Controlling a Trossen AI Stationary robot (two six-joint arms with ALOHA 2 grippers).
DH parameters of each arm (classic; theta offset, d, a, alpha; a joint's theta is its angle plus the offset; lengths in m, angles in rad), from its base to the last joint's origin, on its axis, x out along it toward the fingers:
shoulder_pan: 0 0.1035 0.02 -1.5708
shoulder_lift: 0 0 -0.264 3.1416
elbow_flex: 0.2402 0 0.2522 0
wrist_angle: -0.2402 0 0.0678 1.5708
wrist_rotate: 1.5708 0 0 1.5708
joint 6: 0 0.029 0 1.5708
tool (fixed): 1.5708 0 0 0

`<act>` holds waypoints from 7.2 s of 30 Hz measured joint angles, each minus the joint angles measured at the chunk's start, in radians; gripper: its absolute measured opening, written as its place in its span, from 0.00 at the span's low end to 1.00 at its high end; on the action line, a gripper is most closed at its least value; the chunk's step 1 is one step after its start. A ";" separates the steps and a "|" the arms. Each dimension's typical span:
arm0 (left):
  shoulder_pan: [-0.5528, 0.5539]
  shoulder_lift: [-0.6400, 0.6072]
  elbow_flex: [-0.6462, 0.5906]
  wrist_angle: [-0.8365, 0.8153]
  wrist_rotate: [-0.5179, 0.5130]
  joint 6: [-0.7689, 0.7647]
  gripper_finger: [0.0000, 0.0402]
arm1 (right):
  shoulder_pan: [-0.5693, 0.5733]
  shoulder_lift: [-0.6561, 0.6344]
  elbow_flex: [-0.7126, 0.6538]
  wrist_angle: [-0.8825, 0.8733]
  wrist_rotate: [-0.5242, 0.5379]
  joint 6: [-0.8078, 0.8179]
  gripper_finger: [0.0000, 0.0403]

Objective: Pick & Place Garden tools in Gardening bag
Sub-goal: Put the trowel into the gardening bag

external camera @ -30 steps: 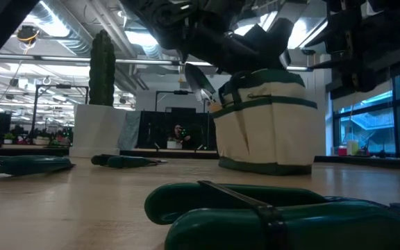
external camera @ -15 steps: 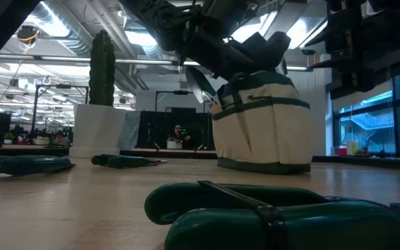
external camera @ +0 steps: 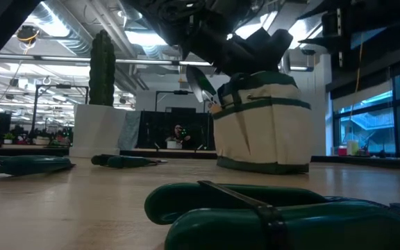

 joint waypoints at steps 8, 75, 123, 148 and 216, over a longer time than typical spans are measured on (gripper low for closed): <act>0.000 0.000 0.023 -0.085 -0.001 0.006 0.20 | -0.026 0.058 0.058 -0.085 -0.004 -0.057 0.49; -0.009 0.000 0.021 -0.098 0.009 0.012 0.24 | -0.106 0.288 0.060 0.106 -0.254 0.041 0.00; -0.021 -0.001 0.021 -0.139 0.048 0.055 0.33 | -0.177 0.314 0.060 0.173 -0.318 0.169 0.00; -0.017 -0.008 0.080 -0.163 0.019 0.060 0.42 | -0.176 0.324 0.244 -0.130 -0.301 -0.069 0.00; -0.008 -0.020 0.285 -0.451 0.095 0.181 0.01 | -0.175 0.220 0.245 -0.153 -0.185 -0.151 0.00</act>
